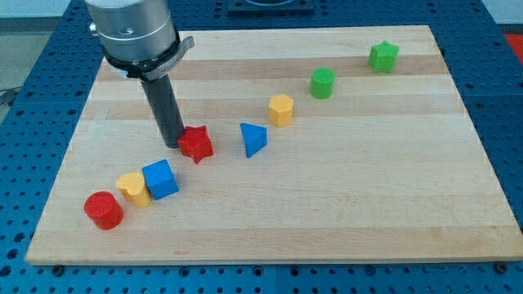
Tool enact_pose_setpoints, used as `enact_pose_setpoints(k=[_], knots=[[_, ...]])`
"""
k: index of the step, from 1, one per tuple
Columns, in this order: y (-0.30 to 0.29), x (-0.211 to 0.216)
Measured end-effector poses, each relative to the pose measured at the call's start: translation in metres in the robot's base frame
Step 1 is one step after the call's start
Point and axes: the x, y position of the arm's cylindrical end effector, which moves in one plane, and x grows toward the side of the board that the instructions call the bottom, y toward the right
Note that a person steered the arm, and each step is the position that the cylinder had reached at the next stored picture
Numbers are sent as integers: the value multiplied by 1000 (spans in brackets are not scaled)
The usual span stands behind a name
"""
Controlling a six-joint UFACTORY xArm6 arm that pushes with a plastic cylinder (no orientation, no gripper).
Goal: Move the red star diagonally top right to the blue cube
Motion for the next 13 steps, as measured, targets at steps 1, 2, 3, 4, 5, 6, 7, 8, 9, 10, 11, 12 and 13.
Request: enact_pose_setpoints(k=[1,2,3,4,5,6,7,8,9,10,11,12,13], knots=[[0,0],[0,10],[0,10],[0,14],[0,11],[-1,1],[8,-9],[28,-6],[39,-4],[39,-6],[23,-17],[16,-19],[16,-54]])
